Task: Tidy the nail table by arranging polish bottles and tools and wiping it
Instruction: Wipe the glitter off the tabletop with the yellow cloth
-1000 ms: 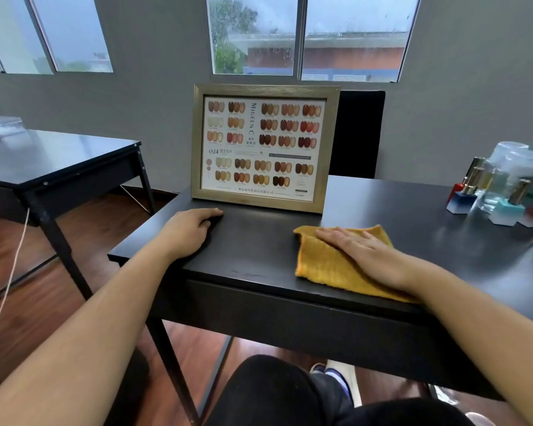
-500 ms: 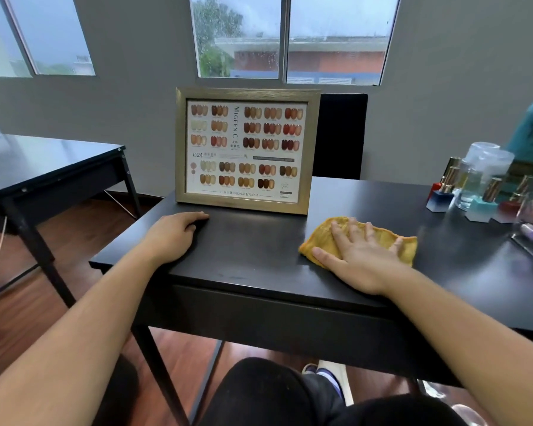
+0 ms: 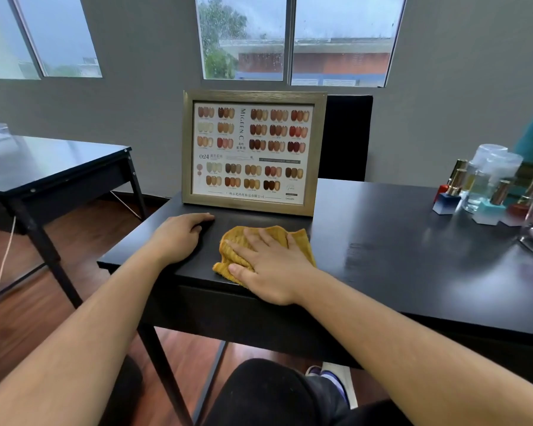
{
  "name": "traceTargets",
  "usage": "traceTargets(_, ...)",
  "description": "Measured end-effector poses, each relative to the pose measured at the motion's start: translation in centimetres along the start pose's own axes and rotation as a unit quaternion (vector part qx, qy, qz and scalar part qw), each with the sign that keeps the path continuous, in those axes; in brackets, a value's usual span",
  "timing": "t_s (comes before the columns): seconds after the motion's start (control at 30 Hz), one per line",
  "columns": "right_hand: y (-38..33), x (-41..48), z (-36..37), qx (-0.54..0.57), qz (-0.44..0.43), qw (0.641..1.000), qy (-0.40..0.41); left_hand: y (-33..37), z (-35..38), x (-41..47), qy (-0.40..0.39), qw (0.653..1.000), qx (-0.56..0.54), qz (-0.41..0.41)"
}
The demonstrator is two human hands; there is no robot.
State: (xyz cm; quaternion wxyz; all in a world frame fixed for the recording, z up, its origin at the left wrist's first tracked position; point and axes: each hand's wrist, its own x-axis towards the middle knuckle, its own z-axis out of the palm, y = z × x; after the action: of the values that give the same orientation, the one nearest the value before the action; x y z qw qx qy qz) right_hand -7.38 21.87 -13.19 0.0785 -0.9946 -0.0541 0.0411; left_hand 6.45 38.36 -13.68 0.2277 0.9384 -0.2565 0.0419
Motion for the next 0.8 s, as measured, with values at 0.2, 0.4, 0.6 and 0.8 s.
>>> traceTargets(0.2, 1.4, -2.8, 0.0, -0.038, -0.081, 0.995, 0.039, 0.0, -0.2, -0.1, -0.004, 1.0, 0.0, 0.0)
traceTargets(0.4, 4.6, -7.0, -0.1, -0.077, -0.11, 0.988, 0.077, 0.1, -0.3, -0.4, -0.003, 1.0, -0.013, -0.001)
traceTargets(0.6, 9.0, -11.4, -0.9, -0.1, -0.061, 0.993, 0.032, 0.3, -0.4, -0.4, -0.005, 1.0, -0.012, 0.003)
traceTargets(0.8, 12.7, -16.0, -1.9, -0.101, -0.013, 0.995, 0.007, 0.4, -0.4, -0.4, -0.007, 1.0, -0.007, -0.003)
